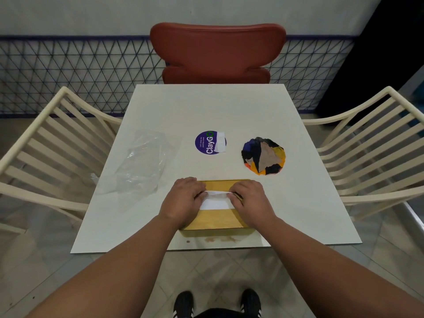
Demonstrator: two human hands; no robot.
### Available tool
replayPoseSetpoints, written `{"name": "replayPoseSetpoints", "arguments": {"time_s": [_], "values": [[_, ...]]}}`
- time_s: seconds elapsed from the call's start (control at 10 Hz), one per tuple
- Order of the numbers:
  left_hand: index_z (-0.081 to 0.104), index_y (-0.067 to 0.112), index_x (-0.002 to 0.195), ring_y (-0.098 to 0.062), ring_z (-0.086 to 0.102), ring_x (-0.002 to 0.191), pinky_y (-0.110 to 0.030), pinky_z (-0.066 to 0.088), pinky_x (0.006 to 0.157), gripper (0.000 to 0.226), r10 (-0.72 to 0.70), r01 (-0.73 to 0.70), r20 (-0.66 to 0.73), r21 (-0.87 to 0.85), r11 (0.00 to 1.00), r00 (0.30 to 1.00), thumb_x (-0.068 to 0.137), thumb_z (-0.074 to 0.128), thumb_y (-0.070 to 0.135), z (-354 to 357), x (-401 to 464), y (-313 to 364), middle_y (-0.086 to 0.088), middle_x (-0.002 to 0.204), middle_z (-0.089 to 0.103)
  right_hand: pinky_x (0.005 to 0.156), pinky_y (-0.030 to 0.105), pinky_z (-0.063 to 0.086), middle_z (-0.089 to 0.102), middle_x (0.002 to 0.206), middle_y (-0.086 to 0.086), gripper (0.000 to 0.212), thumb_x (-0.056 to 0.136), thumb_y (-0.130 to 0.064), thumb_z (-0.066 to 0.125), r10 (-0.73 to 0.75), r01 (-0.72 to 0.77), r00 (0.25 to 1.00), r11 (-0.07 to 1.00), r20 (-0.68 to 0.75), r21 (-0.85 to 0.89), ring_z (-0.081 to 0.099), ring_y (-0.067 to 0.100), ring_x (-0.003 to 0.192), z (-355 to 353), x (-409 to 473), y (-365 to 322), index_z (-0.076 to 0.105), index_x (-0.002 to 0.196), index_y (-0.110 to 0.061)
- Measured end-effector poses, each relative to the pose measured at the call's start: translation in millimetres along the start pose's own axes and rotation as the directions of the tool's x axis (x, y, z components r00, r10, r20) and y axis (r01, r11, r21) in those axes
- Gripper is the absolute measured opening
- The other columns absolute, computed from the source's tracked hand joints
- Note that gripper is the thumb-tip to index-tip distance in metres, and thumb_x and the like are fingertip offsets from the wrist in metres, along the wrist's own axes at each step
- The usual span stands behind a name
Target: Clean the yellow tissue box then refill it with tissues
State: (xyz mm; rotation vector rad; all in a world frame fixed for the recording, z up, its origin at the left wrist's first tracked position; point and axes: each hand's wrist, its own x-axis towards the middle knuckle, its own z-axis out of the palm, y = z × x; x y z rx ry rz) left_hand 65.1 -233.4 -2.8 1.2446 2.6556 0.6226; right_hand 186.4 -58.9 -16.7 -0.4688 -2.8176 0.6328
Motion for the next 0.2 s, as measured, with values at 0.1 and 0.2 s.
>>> {"name": "replayPoseSetpoints", "arguments": {"time_s": [0.1,0.2], "values": [[0.063,0.022,0.124,-0.016,0.042,0.129,-0.029,0.029,0.108,0.034,0.03,-0.031,0.056,0.007,1.0,0.998,0.097,0.046,0.035,-2.7,1.0,-4.7,0.007,0.129,0.061,0.097,0.026,0.031,0.063,0.108,-0.01,0.025,0.095,-0.04,0.051,0.0,-0.001,0.999,1.0,0.035,0.02,0.047,0.009,0.106,-6.3,-1.6,-1.1,0.067,0.105,-0.024],[0.066,0.021,0.118,-0.018,0.053,0.117,-0.025,0.035,0.097,0.043,0.052,-0.051,0.095,-0.02,0.999,0.994,0.087,0.041,0.037,-16.5,10.0,-3.1,0.004,0.121,0.065,0.094,0.03,0.037,0.064,0.105,-0.01,0.03,0.091,-0.047,0.054,0.017,-0.02,0.999,0.998,0.048,0.065,0.051,0.01,0.101,-16.4,4.8,-2.8,0.066,0.105,-0.024]]}}
